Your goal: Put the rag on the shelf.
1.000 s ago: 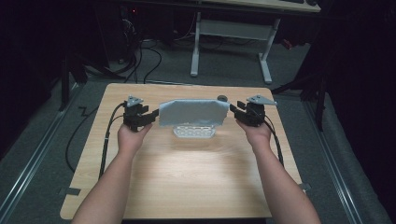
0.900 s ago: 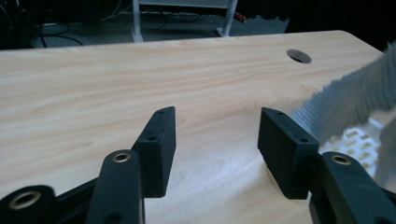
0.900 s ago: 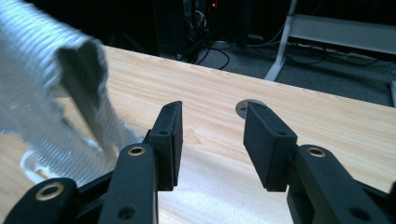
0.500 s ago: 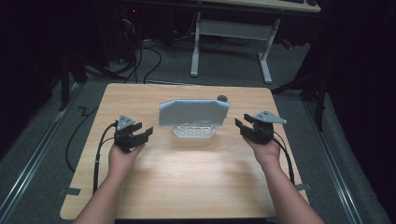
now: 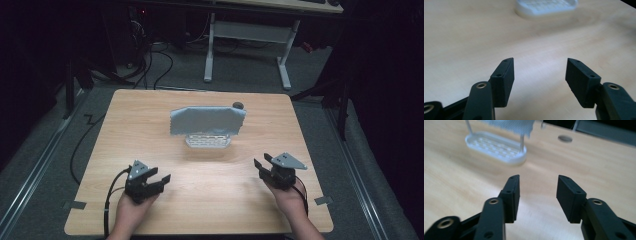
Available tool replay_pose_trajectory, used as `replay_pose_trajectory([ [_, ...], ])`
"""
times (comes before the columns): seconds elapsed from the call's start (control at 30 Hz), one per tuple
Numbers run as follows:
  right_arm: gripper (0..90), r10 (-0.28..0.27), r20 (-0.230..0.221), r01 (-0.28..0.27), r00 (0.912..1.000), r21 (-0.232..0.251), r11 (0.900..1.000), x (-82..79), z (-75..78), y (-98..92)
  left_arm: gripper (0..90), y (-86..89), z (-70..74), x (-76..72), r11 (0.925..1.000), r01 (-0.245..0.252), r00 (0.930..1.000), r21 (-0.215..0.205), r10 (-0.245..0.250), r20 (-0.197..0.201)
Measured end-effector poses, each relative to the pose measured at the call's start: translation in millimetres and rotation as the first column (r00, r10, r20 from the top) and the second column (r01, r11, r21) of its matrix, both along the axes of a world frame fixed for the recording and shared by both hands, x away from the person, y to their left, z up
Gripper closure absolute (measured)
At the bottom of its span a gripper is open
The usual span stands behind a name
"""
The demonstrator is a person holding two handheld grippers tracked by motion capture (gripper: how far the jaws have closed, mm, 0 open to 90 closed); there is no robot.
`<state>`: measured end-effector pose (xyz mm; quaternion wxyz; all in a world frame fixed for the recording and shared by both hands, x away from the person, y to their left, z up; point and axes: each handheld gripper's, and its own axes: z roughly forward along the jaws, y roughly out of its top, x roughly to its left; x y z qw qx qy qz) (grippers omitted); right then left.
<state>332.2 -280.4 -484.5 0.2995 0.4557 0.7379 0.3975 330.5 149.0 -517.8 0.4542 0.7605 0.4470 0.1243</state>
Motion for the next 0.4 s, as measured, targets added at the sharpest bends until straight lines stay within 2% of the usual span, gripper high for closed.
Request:
replay_pose_trajectory([
  [0.03, 52.0, -0.004, -0.005, 0.004, 1.0, 0.002, 1.0, -3.1, -2.3, -0.2, 41.1, -1.8, -1.5, -7.5, 0.9998, 0.019, 0.999, -0.006, -0.019, -0.04],
  [0.07, 49.8, -0.018, 0.003, 0.018, 0.9998, 0.011, 1.0, -12.1, -9.9, -1.9, 41.1, -3.7, -2.2, -13.9, 0.9995, 0.029, 0.9985, -0.013, -0.03, -0.045],
  [0.1, 50.2, -0.03, -0.001, 0.03, 0.9995, 0.034, 0.999, -20.5, -18.0, -4.7, 41.0, -5.4, -2.7, -17.8, 0.9992, 0.04, 0.9985, -0.005, -0.04, -0.037],
  [0.13, 51.2, -0.037, -0.029, 0.038, 0.9989, 0.048, 0.998, -25.1, -23.5, -6.8, 41.0, -9.5, -2.5, -20.9, 0.9976, 0.058, 0.9982, 0.039, -0.057, -0.021],
  [0.17, 46.7, -0.033, -0.101, 0.038, 0.9944, 0.049, 0.998, -25.6, -25.7, -8.8, 40.8, -13.3, -2.2, -20.4, 0.9938, 0.077, 0.997, 0.08, -0.078, 0.005],
  [0.23, 47.4, -0.025, -0.072, 0.027, 0.9971, 0.03, 0.999, -26.5, -23.9, -10.4, 39.2, -16.4, -3.3, -17.1, 0.9905, 0.084, 0.996, 0.109, -0.087, 0.02],
  [0.27, 47.3, -0.029, -0.069, 0.03, 0.9972, 0.017, 0.999, -24.8, -24.3, -10.9, 39.2, -16.7, -4.1, -15.1, 0.991, 0.082, 0.9963, 0.106, -0.084, 0.016],
  [0.3, 47.3, -0.03, -0.075, 0.03, 0.9968, 0.01, 0.999, -23.0, -25.2, -11.2, 39.2, -16.0, -5.4, -12.1, 0.993, 0.083, 0.9965, 0.084, -0.084, 0.002],
  [0.37, 46.2, -0.025, -0.093, 0.028, 0.9954, 0.031, 0.999, -19.7, -27.3, -10.9, 39.0, -14.7, -6.0, -10.0, 0.995, 0.077, 0.997, 0.064, -0.076, -0.01],
  [0.4, 45.3, -0.014, -0.087, 0.018, 0.9961, 0.042, 0.999, -19.2, -27.2, -9.6, 38.3, -14.0, -6.0, -9.9, 0.995, 0.075, 0.9972, 0.066, -0.075, -0.006],
])
